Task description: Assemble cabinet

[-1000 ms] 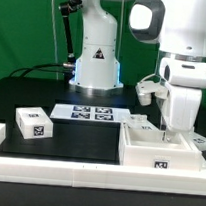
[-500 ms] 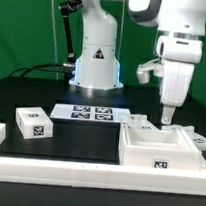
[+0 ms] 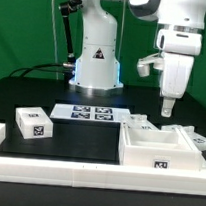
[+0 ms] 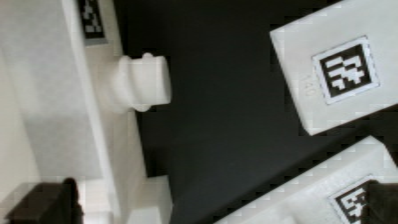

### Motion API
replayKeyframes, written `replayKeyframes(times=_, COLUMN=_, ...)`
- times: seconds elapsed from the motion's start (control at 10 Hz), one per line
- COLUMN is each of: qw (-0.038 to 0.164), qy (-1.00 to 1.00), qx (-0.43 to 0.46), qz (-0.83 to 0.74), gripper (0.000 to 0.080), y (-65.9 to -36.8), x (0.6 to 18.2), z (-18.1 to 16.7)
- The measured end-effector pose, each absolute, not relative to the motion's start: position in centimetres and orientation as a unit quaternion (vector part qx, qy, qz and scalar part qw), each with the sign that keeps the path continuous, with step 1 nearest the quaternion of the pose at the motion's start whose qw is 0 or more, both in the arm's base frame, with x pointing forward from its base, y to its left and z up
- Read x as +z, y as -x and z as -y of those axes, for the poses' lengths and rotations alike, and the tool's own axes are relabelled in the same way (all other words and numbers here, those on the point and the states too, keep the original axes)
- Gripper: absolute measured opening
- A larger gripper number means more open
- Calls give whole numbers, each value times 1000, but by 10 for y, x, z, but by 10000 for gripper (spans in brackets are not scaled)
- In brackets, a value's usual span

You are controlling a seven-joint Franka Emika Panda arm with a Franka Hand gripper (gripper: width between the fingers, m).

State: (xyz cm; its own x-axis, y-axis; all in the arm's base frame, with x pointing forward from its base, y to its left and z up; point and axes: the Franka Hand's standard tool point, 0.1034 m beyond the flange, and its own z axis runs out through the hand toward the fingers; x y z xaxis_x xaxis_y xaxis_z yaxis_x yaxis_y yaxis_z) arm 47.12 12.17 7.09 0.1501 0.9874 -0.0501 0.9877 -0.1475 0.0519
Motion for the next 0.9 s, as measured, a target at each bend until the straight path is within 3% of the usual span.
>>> replayKeyframes(times=0.2, qw=34, qy=-685, qx=5, qz=-728, gripper=797, y=-472, x=68, z=-117)
replayKeyframes(times=0.5, qw=34, qy=-637, qx=-10, qz=-770, gripper=797, y=-461, x=67, z=-150)
replayKeyframes(times=0.9, qw=33, qy=-641, qx=-10, qz=-766, gripper=797, y=-464, x=67, z=-143)
